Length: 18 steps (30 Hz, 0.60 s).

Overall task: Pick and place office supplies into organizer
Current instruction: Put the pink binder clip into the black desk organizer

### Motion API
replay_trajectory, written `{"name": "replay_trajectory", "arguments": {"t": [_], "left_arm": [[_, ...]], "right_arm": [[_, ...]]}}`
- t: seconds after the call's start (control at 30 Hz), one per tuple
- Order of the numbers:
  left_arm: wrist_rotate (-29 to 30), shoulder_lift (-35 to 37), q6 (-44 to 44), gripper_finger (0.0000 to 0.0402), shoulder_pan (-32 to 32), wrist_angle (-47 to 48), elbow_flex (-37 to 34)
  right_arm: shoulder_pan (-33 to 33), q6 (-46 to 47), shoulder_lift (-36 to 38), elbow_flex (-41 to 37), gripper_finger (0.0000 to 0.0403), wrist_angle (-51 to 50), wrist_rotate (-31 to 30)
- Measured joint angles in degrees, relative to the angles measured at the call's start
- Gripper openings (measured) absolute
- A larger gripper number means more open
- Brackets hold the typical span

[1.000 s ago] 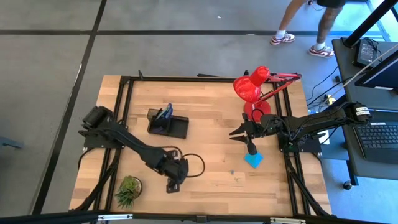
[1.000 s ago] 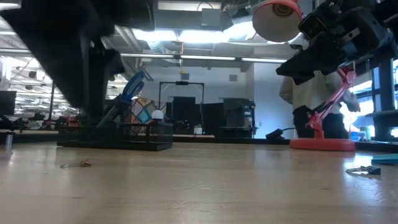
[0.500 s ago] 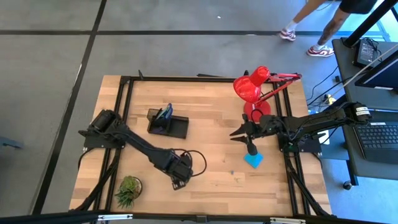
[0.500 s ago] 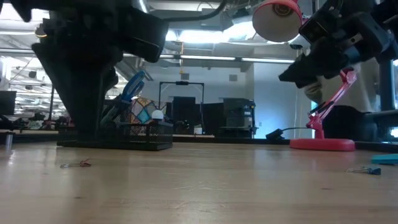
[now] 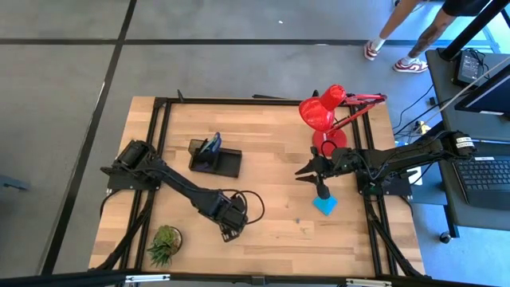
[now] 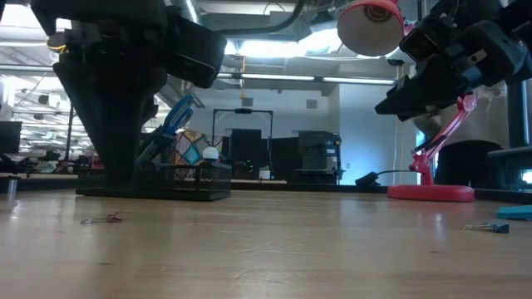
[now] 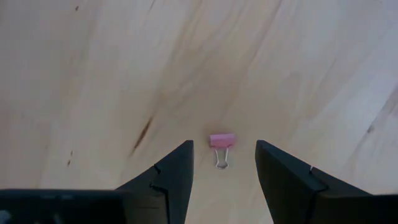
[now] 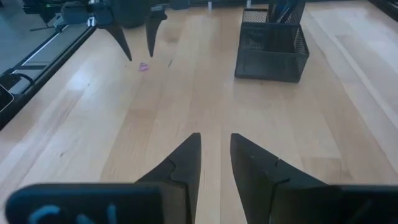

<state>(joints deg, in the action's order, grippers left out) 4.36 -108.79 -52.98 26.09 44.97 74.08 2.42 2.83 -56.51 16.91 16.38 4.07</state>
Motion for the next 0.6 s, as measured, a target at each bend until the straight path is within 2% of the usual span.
{"name": "replay_trajectory", "arguments": {"t": [0.2,0.6], "left_arm": [[-3.3,0.0,-0.5,0.0164,0.0,0.0,0.0],[-3.3,-2.0,-0.9,0.0158,0.0,-0.2,0.0]], "right_arm": [[0.0,0.1,0.0,0.0,0.0091,0.0,0.0],[0.0,1.4,0.0,0.0,0.0091,0.3,0.0]]}}
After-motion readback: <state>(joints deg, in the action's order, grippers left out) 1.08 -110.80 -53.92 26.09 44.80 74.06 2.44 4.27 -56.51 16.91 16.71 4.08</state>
